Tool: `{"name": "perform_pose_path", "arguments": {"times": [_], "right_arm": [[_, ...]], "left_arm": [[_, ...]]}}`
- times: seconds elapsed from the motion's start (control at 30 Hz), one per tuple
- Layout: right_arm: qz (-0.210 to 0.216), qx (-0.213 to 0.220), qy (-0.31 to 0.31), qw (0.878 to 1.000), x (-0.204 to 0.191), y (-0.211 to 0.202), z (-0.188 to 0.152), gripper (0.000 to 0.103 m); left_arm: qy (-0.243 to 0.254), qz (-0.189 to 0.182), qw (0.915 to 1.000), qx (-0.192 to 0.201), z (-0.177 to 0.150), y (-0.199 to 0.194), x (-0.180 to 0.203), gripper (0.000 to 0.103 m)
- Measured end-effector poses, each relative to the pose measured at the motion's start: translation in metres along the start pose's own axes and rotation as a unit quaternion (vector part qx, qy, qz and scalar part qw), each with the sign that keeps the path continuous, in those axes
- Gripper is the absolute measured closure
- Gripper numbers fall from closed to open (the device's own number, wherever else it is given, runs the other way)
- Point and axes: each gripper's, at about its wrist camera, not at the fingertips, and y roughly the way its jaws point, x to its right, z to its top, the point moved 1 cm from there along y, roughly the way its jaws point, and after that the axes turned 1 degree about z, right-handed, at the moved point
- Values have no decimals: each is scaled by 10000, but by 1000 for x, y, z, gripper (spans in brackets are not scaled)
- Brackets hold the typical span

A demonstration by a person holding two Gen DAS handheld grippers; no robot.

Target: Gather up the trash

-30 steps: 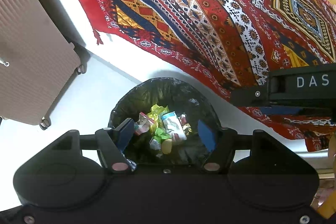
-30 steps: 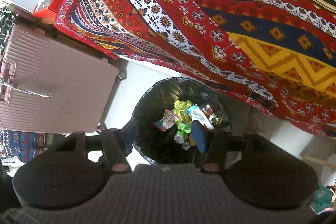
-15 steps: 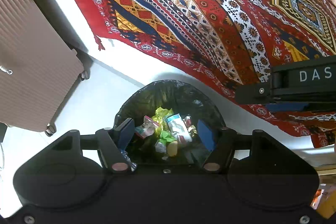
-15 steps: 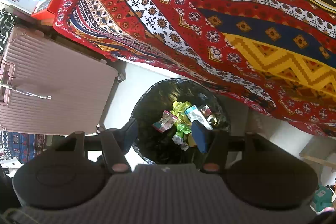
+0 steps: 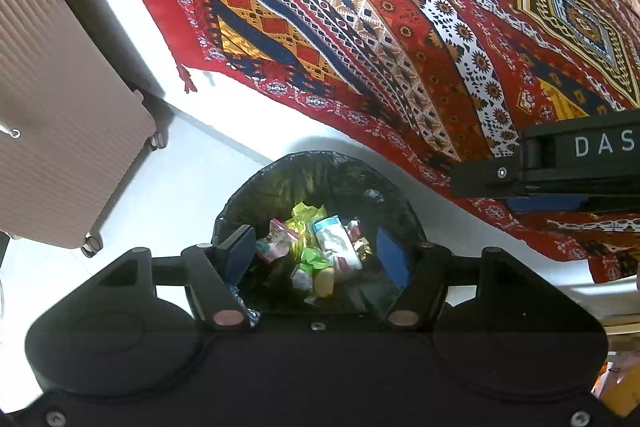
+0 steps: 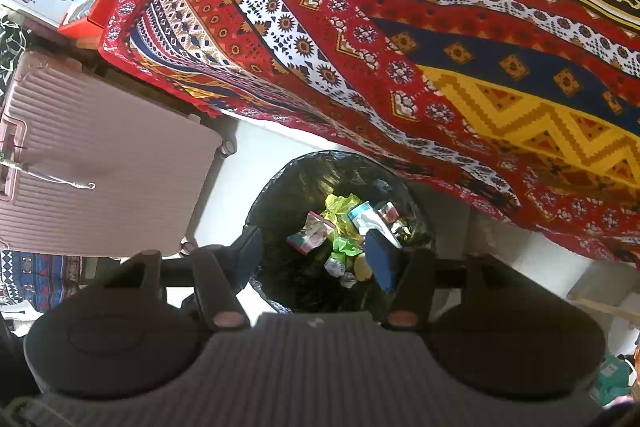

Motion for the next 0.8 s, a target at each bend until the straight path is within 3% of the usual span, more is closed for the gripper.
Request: {"name": "perform_pose_path", "arguments": {"times": [0.8], "right_arm": [[-43, 35, 37, 10000, 1, 0, 0, 33]], "left_arm": [[13, -31, 10000, -50, -1, 3, 0, 37]]}}
